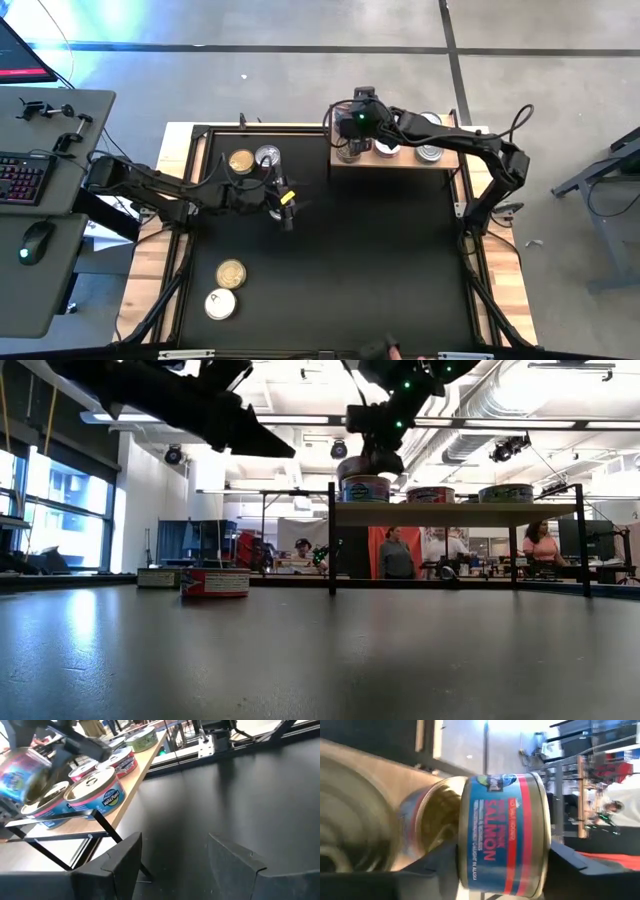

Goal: Stack canned seafood by type on shelf
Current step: Stack the blue tuna can on top of the other blue tuna can on the shelf, then stack the red tuna can on top of the other red tuna can on the shelf

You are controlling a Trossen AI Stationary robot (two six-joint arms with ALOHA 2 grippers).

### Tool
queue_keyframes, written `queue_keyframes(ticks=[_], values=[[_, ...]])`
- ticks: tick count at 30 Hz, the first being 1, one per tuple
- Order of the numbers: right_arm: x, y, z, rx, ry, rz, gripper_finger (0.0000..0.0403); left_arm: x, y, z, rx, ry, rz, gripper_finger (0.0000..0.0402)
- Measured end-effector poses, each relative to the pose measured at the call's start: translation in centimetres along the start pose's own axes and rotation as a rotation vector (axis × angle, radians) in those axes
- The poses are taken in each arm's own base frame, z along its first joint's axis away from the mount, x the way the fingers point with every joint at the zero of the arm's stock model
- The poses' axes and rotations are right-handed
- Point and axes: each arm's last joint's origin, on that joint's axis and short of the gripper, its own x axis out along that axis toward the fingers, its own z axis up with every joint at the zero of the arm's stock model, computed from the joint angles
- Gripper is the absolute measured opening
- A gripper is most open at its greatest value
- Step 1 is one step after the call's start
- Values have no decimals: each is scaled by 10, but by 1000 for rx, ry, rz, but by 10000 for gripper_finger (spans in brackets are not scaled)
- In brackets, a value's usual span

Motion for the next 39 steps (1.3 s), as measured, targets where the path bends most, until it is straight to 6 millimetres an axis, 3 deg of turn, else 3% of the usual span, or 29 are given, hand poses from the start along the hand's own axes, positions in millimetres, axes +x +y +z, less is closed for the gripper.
queue_keyframes(ticks=[3,6,20,24,30,34,37,39], values=[[0,2,-1,-34,9,19,270,-1,-2,0,-15,4,13,211],[0,4,-2,-70,20,35,299,-2,-5,1,-15,3,16,211],[-12,4,-3,-116,50,26,310,-4,-8,3,-41,10,62,211],[-30,4,2,-122,57,-3,310,-4,-9,2,-56,11,62,211],[-81,12,11,37,-72,74,311,-5,-9,2,-82,22,101,211],[-103,37,21,250,-266,436,311,-8,-12,-1,-59,74,191,211],[-108,76,28,265,-365,735,311,-12,-17,-8,-46,159,223,211],[-108,109,31,241,-392,824,311,-15,-21,-18,-49,241,183,211]])
